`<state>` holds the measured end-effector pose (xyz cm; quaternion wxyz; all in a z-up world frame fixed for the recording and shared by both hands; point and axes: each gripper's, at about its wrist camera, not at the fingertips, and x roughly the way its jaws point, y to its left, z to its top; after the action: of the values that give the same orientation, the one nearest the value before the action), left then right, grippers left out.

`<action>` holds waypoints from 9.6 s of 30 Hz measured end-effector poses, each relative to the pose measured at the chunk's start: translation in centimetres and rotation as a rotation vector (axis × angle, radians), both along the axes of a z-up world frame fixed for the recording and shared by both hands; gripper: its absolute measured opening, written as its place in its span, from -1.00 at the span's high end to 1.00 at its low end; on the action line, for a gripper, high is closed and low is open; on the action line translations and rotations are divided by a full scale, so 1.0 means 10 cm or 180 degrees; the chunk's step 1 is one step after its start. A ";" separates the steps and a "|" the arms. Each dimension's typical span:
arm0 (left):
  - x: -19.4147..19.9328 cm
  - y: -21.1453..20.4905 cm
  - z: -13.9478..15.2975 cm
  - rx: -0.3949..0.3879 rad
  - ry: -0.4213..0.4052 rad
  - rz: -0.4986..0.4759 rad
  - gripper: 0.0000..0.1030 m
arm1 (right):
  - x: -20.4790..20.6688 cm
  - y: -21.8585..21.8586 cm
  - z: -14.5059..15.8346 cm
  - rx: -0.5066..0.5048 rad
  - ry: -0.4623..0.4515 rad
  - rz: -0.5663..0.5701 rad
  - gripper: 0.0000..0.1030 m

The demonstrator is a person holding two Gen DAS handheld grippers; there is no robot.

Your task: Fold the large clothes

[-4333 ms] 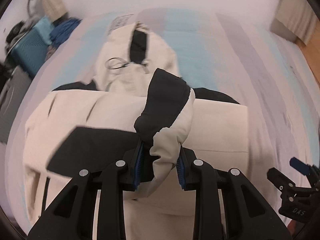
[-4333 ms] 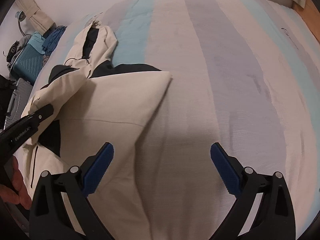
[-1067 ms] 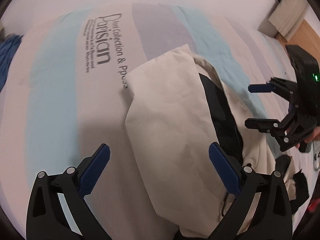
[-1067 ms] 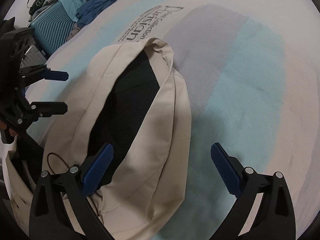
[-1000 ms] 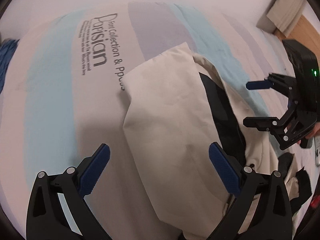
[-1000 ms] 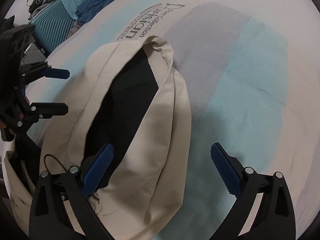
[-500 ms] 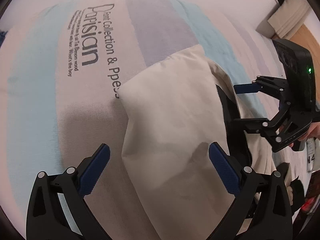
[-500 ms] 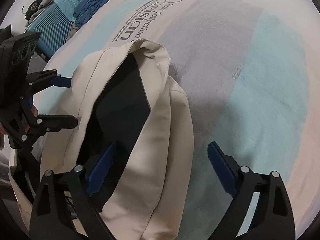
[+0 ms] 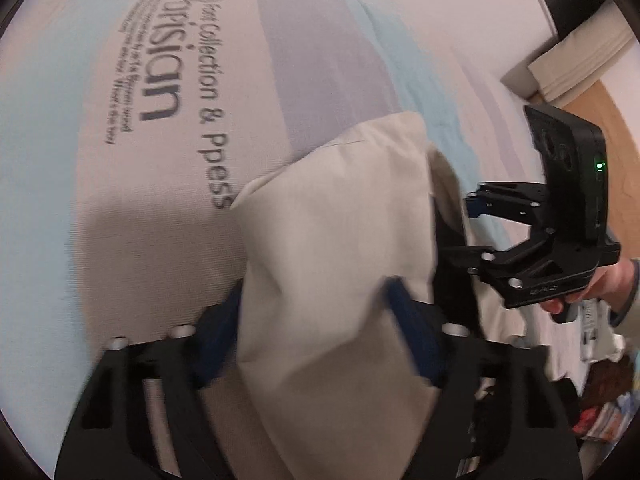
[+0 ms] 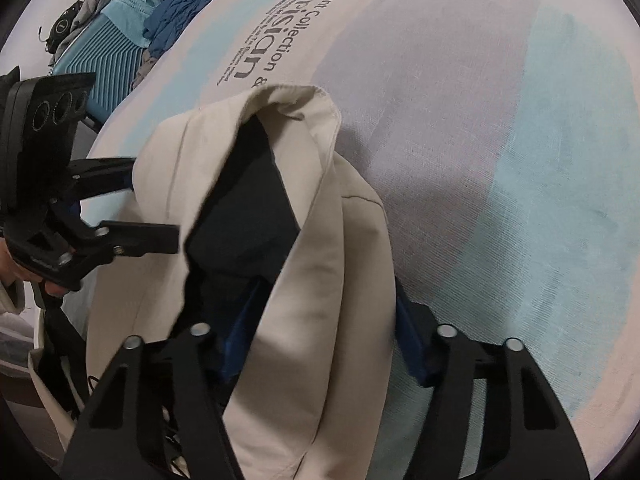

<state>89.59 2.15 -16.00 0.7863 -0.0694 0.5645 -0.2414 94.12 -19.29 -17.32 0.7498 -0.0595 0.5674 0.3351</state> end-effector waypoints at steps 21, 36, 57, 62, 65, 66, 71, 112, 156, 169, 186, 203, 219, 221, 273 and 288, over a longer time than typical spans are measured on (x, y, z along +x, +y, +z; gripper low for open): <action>-0.35 -0.18 0.66 0.0045 -0.0566 -0.0192 0.81 | -0.33 -0.03 0.53 -0.0154 -0.0395 -0.0301 0.72; -1.18 -0.38 1.37 0.0119 -0.0926 -0.0152 0.81 | -1.11 -0.34 1.30 -0.0143 -0.0875 -0.0408 0.83; -2.50 -0.50 1.56 0.0358 -0.1159 0.0019 0.86 | -2.46 -0.39 1.52 -0.0102 -0.1318 -0.0644 0.87; -2.71 -0.49 1.50 0.0395 -0.1172 0.0131 0.86 | -2.79 -0.34 1.45 -0.0147 -0.1443 -0.0741 0.87; -2.83 -0.48 1.47 0.0371 -0.1151 0.0157 0.86 | -2.91 -0.34 1.39 -0.0138 -0.1453 -0.0788 0.87; -2.86 -0.48 1.45 0.0381 -0.1163 0.0158 0.86 | -2.95 -0.34 1.39 -0.0143 -0.1465 -0.0798 0.87; -2.98 -0.44 1.40 0.0352 -0.1149 0.0240 0.85 | -3.08 -0.39 1.36 -0.0009 -0.1402 -0.0883 0.86; -4.22 -0.65 0.59 0.0786 -0.0932 -0.0063 0.83 | -4.22 -0.46 0.46 -0.0353 -0.1274 -0.0583 0.83; -4.38 -0.68 0.17 0.0982 -0.0786 -0.0067 0.69 | -4.51 -0.36 -0.01 -0.0581 -0.1167 -0.0490 0.75; -4.68 -0.63 0.39 0.1149 -0.1027 -0.0017 -0.88 | -4.83 -0.48 0.11 -0.0670 -0.1388 -0.0334 -0.39; -5.35 -0.34 0.67 0.1122 -0.0727 0.0202 -0.88 | -5.58 -0.82 0.35 -0.0578 -0.1038 -0.0467 -0.39; -6.70 0.42 0.91 0.1254 0.0141 0.0649 -0.88 | -6.70 -1.49 0.60 -0.0831 -0.0407 -0.1043 -0.85; -7.50 1.11 0.62 0.1499 0.0602 0.0884 -0.88 | -7.41 -2.01 0.26 -0.1271 0.0144 -0.1286 -0.85; -7.54 1.10 0.57 0.1476 0.0627 0.0831 -0.88 | -7.45 -2.01 0.20 -0.1291 0.0207 -0.1305 -0.85; -7.87 1.15 0.44 0.1135 0.1085 0.0721 0.68 | -7.31 -2.40 -0.23 -0.1256 0.0993 -0.1278 0.78; -7.52 0.93 0.79 0.1206 0.1019 0.0562 0.69 | -7.25 -2.43 0.40 -0.1337 0.0831 -0.1222 0.72</action>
<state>14.40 11.48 -8.08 0.7039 -0.0071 0.7086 -0.0478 21.58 -43.62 -13.29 0.6914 -0.0613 0.7167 0.0676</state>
